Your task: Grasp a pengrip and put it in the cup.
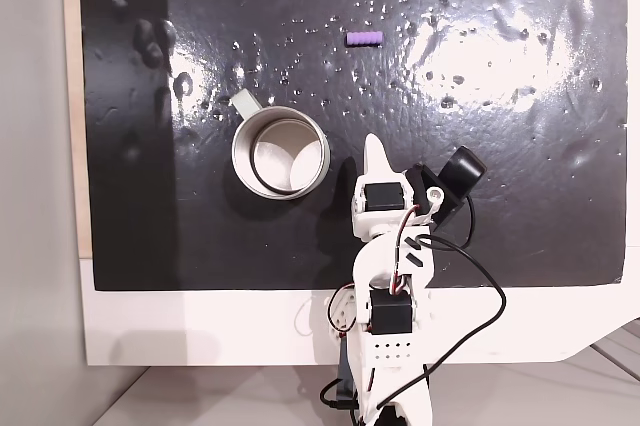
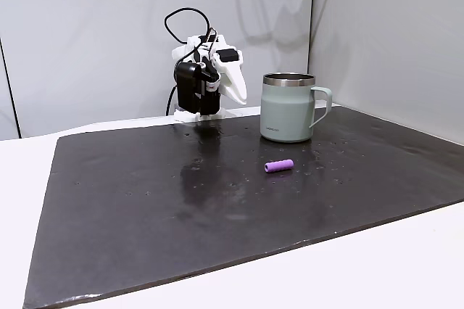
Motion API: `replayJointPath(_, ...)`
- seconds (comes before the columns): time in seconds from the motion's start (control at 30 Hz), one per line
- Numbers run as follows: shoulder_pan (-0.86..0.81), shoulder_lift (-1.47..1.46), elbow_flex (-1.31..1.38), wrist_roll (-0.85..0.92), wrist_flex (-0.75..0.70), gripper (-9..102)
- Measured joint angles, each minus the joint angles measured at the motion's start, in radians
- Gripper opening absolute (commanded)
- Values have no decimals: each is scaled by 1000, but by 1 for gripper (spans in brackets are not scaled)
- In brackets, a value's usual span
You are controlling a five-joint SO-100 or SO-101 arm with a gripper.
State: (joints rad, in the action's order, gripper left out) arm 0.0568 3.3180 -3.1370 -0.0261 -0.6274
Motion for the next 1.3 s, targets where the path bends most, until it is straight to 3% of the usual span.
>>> replayJointPath(0.7,0,0,0,5,0,0)
replayJointPath(0.83,-64,0,31,23,0,0)
replayJointPath(1.03,-49,-55,206,60,-72,0)
replayJointPath(1.3,15,-465,581,63,-127,2)
